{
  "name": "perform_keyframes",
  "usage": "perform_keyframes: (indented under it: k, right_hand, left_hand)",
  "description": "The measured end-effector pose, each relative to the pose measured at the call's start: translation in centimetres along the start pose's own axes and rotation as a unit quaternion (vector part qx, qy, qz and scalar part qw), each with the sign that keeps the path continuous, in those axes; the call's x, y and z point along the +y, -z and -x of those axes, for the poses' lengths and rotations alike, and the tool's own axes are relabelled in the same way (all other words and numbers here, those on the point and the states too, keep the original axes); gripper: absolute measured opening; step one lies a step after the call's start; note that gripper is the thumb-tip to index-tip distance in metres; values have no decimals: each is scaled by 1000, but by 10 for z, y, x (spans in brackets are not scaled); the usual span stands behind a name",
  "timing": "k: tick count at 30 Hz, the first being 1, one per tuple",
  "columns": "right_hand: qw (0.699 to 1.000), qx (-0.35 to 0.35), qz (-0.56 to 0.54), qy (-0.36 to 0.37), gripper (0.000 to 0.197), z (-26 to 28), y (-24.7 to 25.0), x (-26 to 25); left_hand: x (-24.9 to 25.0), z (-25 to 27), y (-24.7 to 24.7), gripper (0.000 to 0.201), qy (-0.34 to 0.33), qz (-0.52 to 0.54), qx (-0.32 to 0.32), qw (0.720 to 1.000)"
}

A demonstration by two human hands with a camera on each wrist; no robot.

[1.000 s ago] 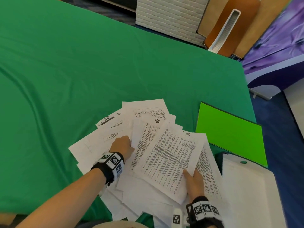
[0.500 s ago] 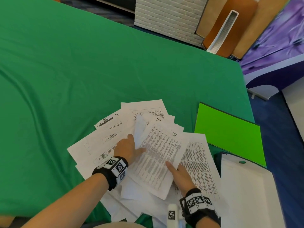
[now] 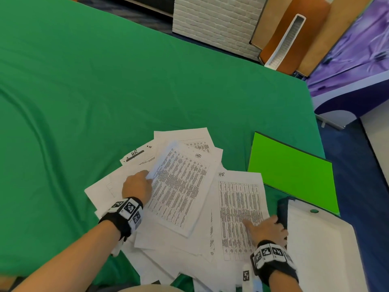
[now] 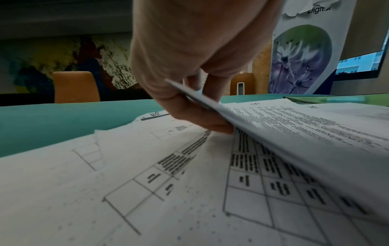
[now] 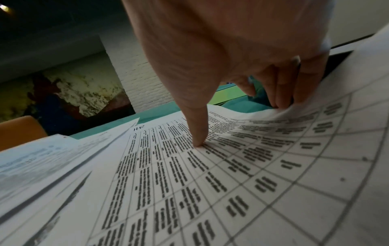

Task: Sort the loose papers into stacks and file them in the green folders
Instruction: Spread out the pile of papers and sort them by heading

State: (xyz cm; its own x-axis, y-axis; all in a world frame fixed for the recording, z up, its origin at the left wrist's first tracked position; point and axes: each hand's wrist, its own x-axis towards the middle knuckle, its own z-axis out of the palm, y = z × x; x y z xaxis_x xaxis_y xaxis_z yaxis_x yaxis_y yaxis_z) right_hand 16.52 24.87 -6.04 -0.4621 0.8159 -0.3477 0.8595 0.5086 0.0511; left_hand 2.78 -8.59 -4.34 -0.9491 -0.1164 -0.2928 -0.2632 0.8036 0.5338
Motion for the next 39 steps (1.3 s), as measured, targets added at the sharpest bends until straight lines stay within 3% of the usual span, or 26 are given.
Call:
perform_keyframes:
  k: [3, 8, 13, 19, 23, 25, 28, 31, 35, 39]
  right_hand:
    - [1000, 12, 18, -3, 107, -2, 2, -2]
    - [999, 40, -12, 33, 64, -6, 7, -1]
    - [1000, -13, -2, -3, 85, -3, 1, 1]
    - [1000, 5, -2, -4, 85, -6, 6, 2]
    - [1000, -19, 6, 0, 60, -12, 11, 4]
    - [1000, -20, 9, 2, 62, -12, 9, 4]
    - [1000, -10, 9, 1, 74, -9, 3, 4]
    - [1000, 1, 14, -4, 75, -7, -1, 3]
    - [999, 15, 39, -7, 83, -9, 0, 2]
    - [999, 30, 27, 17, 80, -13, -3, 2]
  left_hand:
    - [-4, -5, 0, 26, 30, -9, 11, 999]
    - [-3, -1, 1, 21, 18, -51, 25, 998]
    - [13, 10, 10, 20, -73, -42, 85, 993]
    - [32, 22, 15, 16, -243, 15, -9, 970]
    - [33, 30, 6, 29, -268, -28, -79, 960]
    - [33, 34, 1, 31, -277, -11, -92, 956]
    - [30, 36, -6, 21, -248, 41, -84, 964]
    - [18, 30, -8, 15, -139, 106, -55, 983]
    - [-4, 22, -6, 32, -25, 128, -37, 991]
    - [-17, 17, -6, 45, -14, 123, -54, 991]
